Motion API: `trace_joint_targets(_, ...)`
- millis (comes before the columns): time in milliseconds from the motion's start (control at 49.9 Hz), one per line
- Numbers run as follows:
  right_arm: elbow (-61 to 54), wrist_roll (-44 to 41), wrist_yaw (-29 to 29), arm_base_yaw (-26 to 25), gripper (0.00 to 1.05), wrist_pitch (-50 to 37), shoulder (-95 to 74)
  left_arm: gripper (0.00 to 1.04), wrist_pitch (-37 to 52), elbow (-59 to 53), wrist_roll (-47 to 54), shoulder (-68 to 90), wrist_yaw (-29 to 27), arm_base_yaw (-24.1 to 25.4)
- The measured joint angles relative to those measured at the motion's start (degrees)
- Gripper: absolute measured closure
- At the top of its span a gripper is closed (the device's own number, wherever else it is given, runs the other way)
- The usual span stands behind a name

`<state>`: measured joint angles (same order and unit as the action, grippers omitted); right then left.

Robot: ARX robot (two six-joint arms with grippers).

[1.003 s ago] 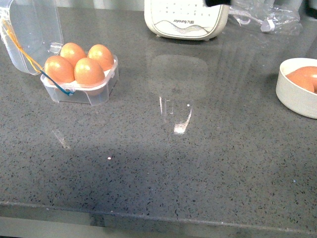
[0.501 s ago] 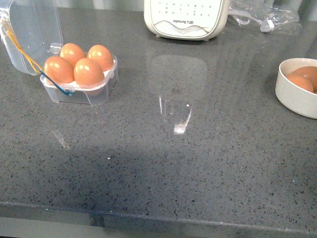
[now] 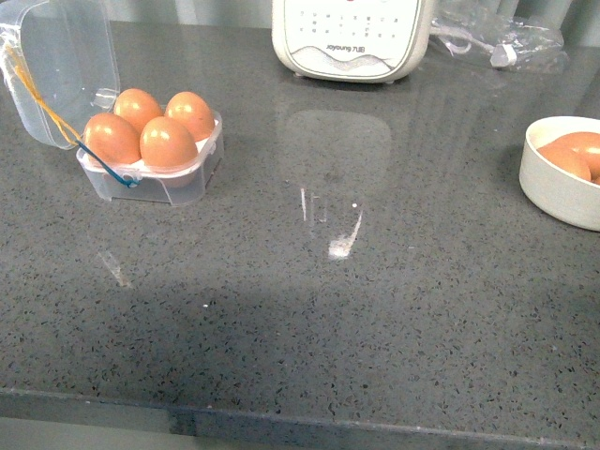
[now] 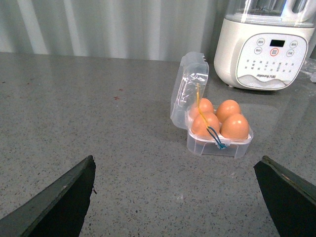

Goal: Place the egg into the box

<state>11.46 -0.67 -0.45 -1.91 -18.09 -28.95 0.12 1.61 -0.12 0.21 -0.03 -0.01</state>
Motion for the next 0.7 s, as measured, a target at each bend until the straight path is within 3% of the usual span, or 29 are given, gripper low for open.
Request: trace_joint_targets(702, -8.87, 0.07, 0.39, 1.75, 1.02, 5.22, 13.38, 0.07, 0.0, 0.0, 0.0, 0.0, -0.02, 0.0)
